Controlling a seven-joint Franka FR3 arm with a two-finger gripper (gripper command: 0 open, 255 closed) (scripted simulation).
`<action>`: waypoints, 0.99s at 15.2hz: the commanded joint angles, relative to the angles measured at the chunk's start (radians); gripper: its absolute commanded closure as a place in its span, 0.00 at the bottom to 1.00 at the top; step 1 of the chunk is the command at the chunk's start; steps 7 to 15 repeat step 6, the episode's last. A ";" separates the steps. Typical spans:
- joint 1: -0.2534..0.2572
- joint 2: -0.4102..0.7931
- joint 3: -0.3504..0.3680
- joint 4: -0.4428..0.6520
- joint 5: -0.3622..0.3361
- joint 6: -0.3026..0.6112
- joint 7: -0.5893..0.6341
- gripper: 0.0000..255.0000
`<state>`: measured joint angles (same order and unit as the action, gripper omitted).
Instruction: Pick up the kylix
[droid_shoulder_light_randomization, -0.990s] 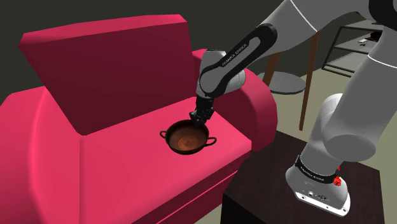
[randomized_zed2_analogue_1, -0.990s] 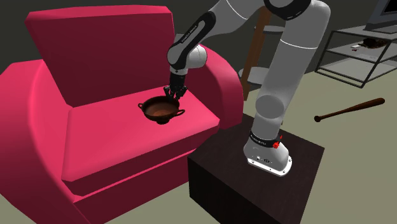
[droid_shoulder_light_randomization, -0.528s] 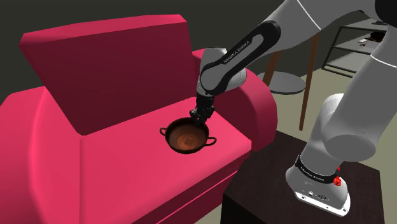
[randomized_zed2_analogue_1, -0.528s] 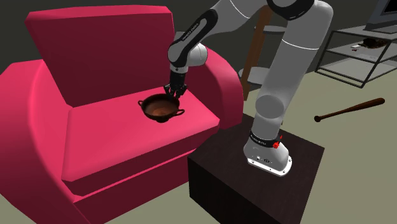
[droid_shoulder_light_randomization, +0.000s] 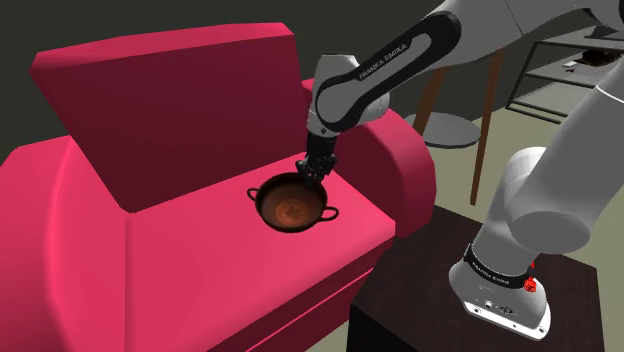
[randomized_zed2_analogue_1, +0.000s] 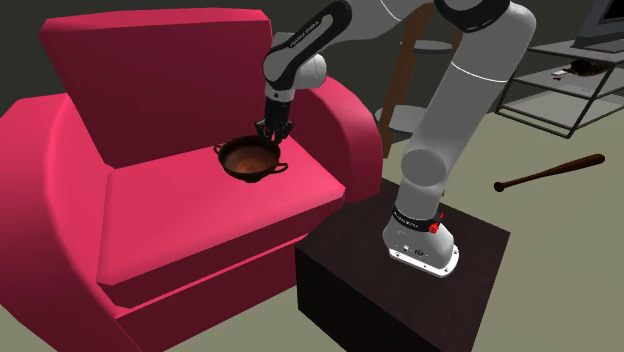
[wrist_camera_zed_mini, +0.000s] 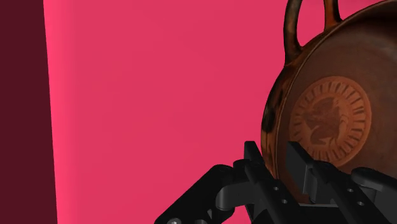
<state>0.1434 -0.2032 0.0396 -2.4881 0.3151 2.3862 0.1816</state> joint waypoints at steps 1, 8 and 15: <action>-0.004 -0.019 -0.002 0.013 -0.008 -0.031 0.007 1.00; -0.007 -0.044 -0.002 0.034 -0.020 -0.076 0.021 1.00; -0.007 -0.044 -0.002 0.034 -0.020 -0.076 0.021 1.00</action>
